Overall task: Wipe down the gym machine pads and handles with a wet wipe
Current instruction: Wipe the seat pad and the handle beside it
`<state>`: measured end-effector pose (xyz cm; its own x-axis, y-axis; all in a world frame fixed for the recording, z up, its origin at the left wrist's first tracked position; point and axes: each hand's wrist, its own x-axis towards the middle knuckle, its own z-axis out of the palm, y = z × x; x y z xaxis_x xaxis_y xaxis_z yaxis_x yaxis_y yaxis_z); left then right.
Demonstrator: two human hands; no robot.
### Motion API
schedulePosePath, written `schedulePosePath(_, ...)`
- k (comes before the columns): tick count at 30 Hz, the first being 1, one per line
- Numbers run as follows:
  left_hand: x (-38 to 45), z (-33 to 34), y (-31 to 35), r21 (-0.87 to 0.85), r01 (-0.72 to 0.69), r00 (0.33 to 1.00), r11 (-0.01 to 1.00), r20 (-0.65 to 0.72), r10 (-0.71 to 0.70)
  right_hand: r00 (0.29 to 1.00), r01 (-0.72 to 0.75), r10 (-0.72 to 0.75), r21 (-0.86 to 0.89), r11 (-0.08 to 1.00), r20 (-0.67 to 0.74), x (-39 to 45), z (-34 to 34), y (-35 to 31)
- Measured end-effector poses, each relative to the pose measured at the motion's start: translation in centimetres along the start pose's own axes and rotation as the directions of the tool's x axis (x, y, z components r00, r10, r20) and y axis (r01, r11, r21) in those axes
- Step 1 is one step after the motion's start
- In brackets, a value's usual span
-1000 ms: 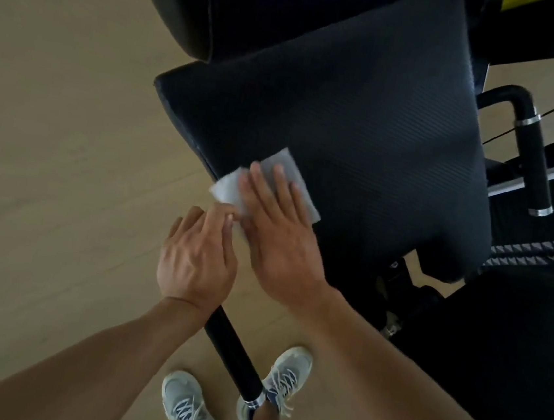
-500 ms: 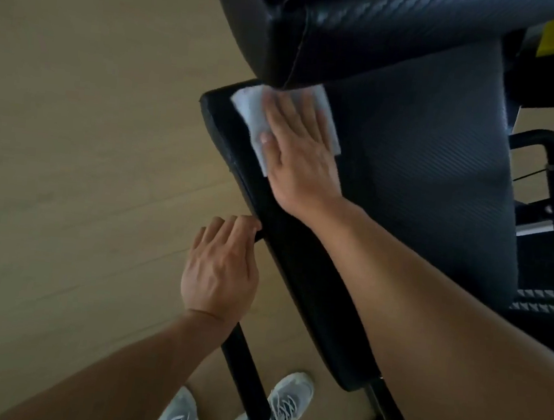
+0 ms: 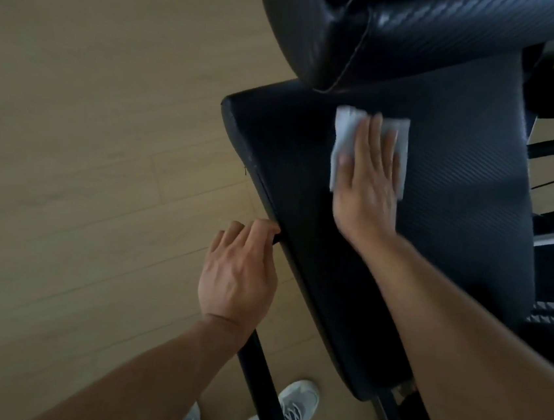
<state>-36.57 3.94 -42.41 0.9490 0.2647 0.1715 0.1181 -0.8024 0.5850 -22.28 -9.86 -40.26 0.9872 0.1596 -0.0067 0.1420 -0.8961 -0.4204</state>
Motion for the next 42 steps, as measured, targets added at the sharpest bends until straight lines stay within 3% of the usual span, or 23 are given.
schedulePosePath(4, 0.0, 0.0, 0.0, 0.047, -0.034, 0.999, 0.998, 0.008, 0.034, 0.979, 0.199, -0.199, -0.012, 0.98, 0.044, 4.3, 0.8, -5.3)
schedulePosePath(6, 0.0, 0.0, 0.0, 0.07, -0.041, 0.999, 0.997, 0.013, 0.04, 0.954, 0.299, -0.297, -0.048, 0.953, 0.047, 2.4, 1.8, -5.5)
schedulePosePath(8, -0.1, 0.0, -0.2, 0.09, -0.072, 0.997, 0.993, 0.019, 0.071, 0.958, 0.286, -0.285, -0.065, 0.956, 0.014, -1.3, 2.5, -3.2)
schedulePosePath(13, -0.1, 0.0, -0.3, 0.118, -0.184, 0.982, 0.976, 0.067, 0.178, 0.99, 0.056, -0.049, 0.05, 0.997, -0.134, -14.2, 4.7, 4.6)
schedulePosePath(17, -0.1, -0.1, 0.1, 0.153, -0.226, 0.973, 0.962, 0.077, 0.217, 0.972, -0.203, 0.216, 0.131, 0.97, -0.096, -20.3, 5.4, 6.6)
schedulePosePath(20, -0.1, -0.3, 0.1, 0.163, -0.262, 0.964, 0.951, 0.08, 0.252, 0.9, -0.399, 0.432, 0.285, 0.872, -0.063, -18.8, 5.1, 4.9)
schedulePosePath(23, 0.0, -0.4, 0.4, 0.157, -0.302, 0.952, 0.94, 0.107, 0.288, 0.855, -0.465, 0.513, 0.322, 0.825, -0.08, -11.3, 2.7, 4.3)
schedulePosePath(26, 0.0, -0.4, 0.2, 0.168, -0.385, 0.921, 0.907, 0.137, 0.365, 0.951, -0.301, 0.308, 0.164, 0.939, -0.017, -2.0, -0.4, 3.7)
schedulePosePath(28, 0.0, -0.4, 0.0, 0.163, -0.427, 0.902, 0.889, 0.153, 0.405, 0.999, -0.031, 0.029, 0.051, 0.998, 0.038, 1.3, -1.1, 2.2)
schedulePosePath(30, -0.1, -0.5, -0.1, 0.15, -0.459, 0.884, 0.876, 0.176, 0.433, 0.978, 0.194, -0.19, -0.033, 0.981, 0.083, 2.2, -1.2, 1.9)
schedulePosePath(32, 0.0, -0.6, -0.2, 0.148, -0.472, 0.874, 0.869, 0.202, 0.441, 0.958, 0.274, -0.263, -0.093, 0.957, 0.116, 2.4, -1.7, 3.6)
schedulePosePath(33, 0.0, -0.6, -0.1, 0.151, -0.472, 0.873, 0.868, 0.213, 0.438, 0.969, 0.238, -0.228, -0.112, 0.965, 0.099, 2.3, -2.1, 4.7)
schedulePosePath(35, 0.1, -0.6, 0.1, 0.166, -0.475, 0.872, 0.864, 0.222, 0.437, 1.0, -0.013, 0.015, -0.07, 0.997, 0.025, 1.6, -2.4, 6.9)
schedulePosePath(38, 0.1, -0.7, 0.2, 0.191, -0.488, 0.868, 0.852, 0.215, 0.448, 0.906, -0.418, 0.422, 0.079, 0.905, -0.032, -2.7, -1.0, 8.3)
schedulePosePath(40, 0.1, -0.8, 0.2, 0.188, -0.491, 0.866, 0.851, 0.217, 0.451, 0.842, -0.531, 0.539, 0.159, 0.833, -0.013, -7.0, 0.4, 8.1)
schedulePosePath(42, 0.1, -0.8, 0.3, 0.186, -0.497, 0.863, 0.847, 0.209, 0.46, 0.846, -0.528, 0.532, 0.173, 0.831, 0.028, -11.2, 1.3, 7.1)
